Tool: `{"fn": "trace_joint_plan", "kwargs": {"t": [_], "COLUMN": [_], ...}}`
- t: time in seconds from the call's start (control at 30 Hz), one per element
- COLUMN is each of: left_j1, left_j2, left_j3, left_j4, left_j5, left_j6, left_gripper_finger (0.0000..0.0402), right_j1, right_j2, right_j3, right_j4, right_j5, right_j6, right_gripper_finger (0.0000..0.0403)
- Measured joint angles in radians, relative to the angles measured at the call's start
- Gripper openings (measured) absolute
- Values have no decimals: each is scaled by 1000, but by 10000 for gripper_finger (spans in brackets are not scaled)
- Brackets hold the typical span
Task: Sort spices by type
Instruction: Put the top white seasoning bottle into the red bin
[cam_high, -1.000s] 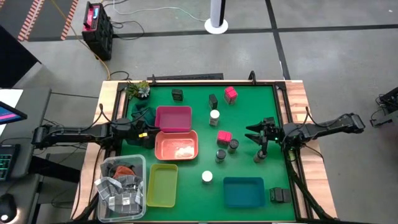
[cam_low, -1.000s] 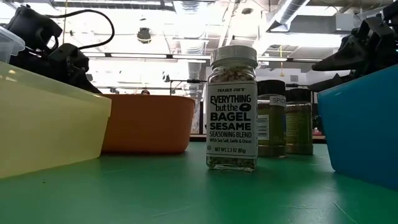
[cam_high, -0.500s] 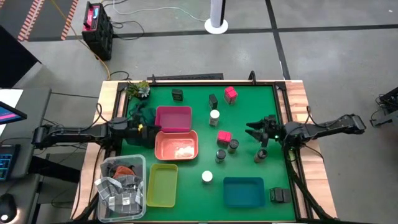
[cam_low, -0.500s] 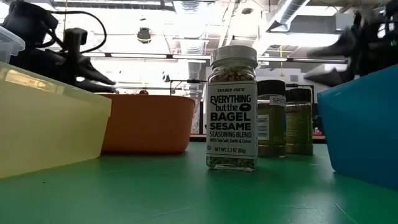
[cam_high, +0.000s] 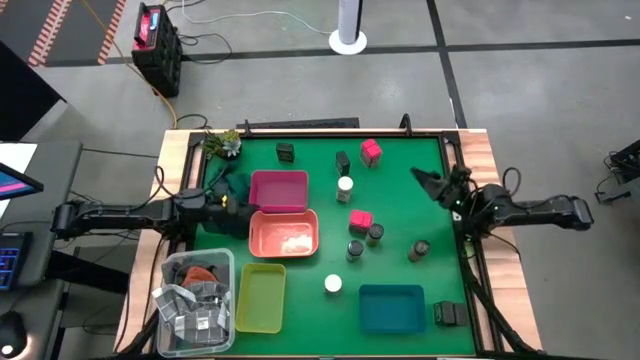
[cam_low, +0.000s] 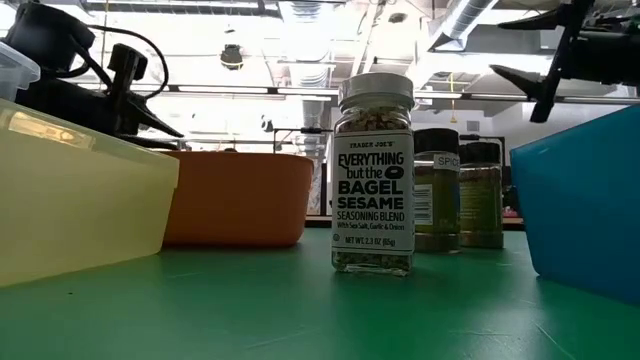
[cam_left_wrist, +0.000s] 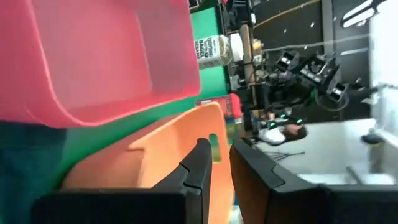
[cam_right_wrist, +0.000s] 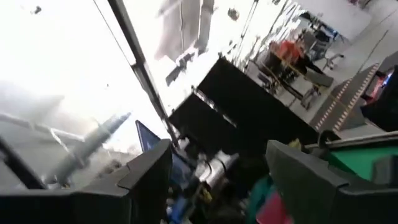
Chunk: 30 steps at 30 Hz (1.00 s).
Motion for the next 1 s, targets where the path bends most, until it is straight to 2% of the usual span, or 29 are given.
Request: {"fn": "trace_joint_plan", "kwargs": {"t": [0.1, 0.2, 0.27, 0.33, 0.47, 0.57, 0.73, 0.87, 1.0], "left_j1": [0, 0, 0, 2, 15, 31, 45, 45, 45], "left_j2": [0, 0, -3, -5, -7, -4, 26, 64, 103], "left_j3": [0, 0, 0, 0, 6, 65, 228, 366, 496], "left_j4": [-24, -3, 65, 205, 446, 354, 27, -157, -334], "left_j5": [0, 12, 24, 28, -54, -91, -91, -95, -100], "left_j6": [-59, -78, 10, 127, 345, 428, 522, 647, 718], "left_gripper_finger": [50, 50, 50, 50, 50, 50, 62, 96, 144], "right_j1": [-32, -54, -72, -90, -111, -124, -136, -136, -150], "right_j2": [12, 35, 71, 119, 273, 401, 645, 830, 995], "right_j3": [9, 41, 83, 144, 326, 471, 748, 935, 1078], "right_j4": [32, 26, -32, -160, -455, -606, -908, -1115, -1223], "right_j5": [8, 6, -13, -66, -106, -107, -127, -133, -170], "right_j6": [31, -12, -34, -51, -110, -224, -392, -420, -514], "right_gripper_finger": [286, 286, 286, 286, 286, 286, 286, 286, 287]}}
